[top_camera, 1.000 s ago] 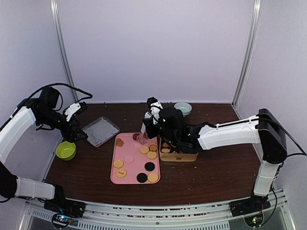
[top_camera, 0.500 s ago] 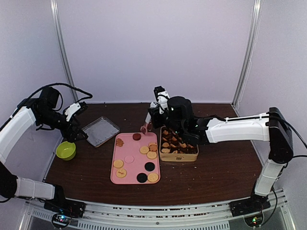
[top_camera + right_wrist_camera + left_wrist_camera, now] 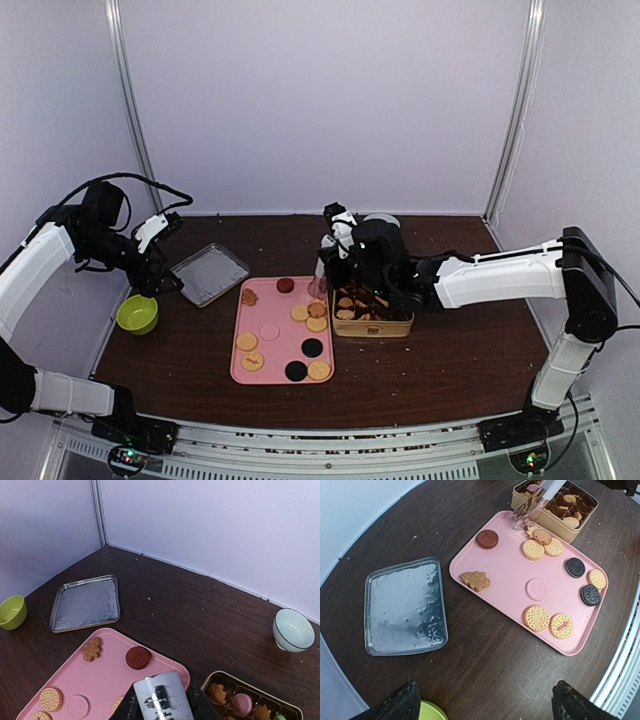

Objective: Pack the cookies
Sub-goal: Adjust the fake cookies on the plate.

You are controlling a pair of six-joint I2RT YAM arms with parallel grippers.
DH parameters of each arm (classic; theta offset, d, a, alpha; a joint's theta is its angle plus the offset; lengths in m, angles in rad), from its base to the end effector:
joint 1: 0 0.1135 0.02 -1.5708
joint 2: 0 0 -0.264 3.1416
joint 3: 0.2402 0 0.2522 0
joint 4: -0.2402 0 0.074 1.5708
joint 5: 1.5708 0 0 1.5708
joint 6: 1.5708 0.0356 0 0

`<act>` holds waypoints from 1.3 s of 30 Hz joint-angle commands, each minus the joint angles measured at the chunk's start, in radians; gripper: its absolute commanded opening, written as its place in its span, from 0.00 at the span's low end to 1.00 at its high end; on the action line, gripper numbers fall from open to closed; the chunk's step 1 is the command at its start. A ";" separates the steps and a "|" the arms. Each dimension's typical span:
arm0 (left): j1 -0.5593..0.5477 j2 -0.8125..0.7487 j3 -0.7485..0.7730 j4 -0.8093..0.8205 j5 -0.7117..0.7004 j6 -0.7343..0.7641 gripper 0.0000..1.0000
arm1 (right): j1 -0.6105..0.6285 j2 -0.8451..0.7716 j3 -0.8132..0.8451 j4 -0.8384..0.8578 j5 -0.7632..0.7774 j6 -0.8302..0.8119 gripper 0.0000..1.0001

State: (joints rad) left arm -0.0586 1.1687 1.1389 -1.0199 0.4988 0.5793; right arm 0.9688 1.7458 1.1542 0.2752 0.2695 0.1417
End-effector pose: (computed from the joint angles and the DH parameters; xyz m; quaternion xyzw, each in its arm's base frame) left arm 0.2144 -0.0296 0.3178 0.3540 0.8692 -0.1662 0.3026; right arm 0.2376 0.3290 0.2530 -0.2502 0.7664 0.2141 0.5515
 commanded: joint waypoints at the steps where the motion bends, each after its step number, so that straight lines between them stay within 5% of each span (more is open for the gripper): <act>1: 0.009 -0.001 0.009 -0.003 0.027 0.012 0.94 | 0.009 -0.073 -0.022 -0.050 -0.035 0.013 0.27; 39: 0.009 0.002 0.007 -0.003 0.042 0.010 0.92 | 0.089 -0.137 0.017 -0.104 -0.107 0.018 0.31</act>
State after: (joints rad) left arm -0.0586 1.1725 1.1389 -1.0203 0.5285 0.5793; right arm 1.0508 1.5883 1.1412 0.1387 0.1833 0.1432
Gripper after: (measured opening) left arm 0.924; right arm 0.312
